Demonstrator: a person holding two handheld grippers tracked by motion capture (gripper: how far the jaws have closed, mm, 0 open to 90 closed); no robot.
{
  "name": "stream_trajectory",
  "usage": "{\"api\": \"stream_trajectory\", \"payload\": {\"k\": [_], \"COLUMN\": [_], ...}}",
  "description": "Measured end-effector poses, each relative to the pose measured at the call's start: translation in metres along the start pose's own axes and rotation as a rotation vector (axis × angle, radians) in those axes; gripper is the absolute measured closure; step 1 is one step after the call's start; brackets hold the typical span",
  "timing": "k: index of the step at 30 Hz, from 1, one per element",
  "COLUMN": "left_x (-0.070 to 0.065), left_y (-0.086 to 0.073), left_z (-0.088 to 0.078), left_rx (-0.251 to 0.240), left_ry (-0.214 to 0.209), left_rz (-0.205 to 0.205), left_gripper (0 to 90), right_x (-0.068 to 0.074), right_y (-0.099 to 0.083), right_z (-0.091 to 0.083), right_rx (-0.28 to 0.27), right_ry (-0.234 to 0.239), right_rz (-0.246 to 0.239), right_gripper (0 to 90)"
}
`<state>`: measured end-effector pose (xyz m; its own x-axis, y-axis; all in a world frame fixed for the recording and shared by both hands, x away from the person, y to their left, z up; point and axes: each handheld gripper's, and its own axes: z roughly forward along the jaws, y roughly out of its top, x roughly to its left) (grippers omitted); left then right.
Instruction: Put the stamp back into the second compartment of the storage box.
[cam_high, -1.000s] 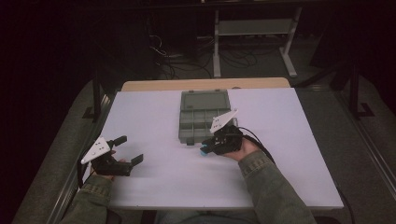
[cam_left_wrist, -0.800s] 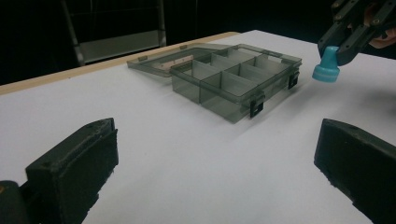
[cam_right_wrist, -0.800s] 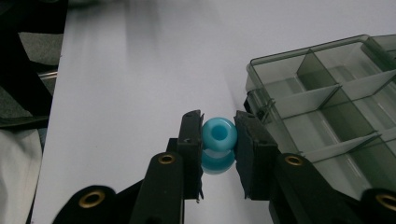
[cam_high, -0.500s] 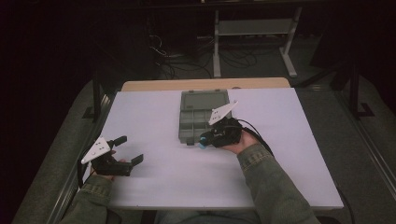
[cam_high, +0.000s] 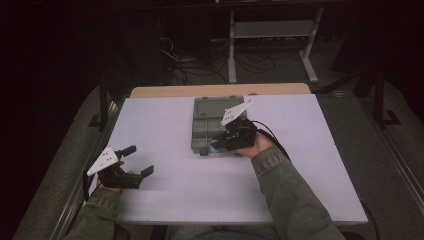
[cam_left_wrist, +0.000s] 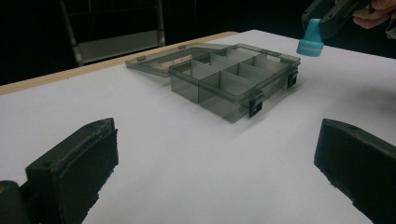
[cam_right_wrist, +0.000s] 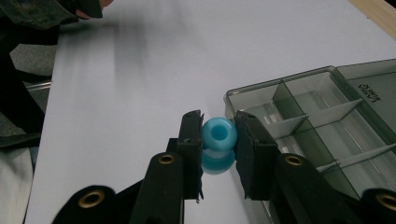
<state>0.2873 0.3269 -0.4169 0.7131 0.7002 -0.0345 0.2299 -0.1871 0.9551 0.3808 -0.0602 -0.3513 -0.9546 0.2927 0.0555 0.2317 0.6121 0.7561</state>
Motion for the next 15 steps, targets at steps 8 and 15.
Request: {"api": "stream_trajectory", "payload": {"k": [8,15], "left_x": [0.000,0.000], "left_y": [0.000,0.000], "left_z": [0.000,0.000], "left_rx": [-0.001,-0.003], "left_ry": [-0.001,-0.001], "left_rz": [-0.001,-0.003], "left_gripper": [0.0,0.0], "right_x": [-0.008,-0.013], "right_y": [0.003,0.006], "right_z": [0.003,0.001], "right_rx": [0.003,0.010], "right_ry": [-0.005,-0.015], "right_rz": [-0.006,0.010], "right_gripper": [71.5,71.5]}}
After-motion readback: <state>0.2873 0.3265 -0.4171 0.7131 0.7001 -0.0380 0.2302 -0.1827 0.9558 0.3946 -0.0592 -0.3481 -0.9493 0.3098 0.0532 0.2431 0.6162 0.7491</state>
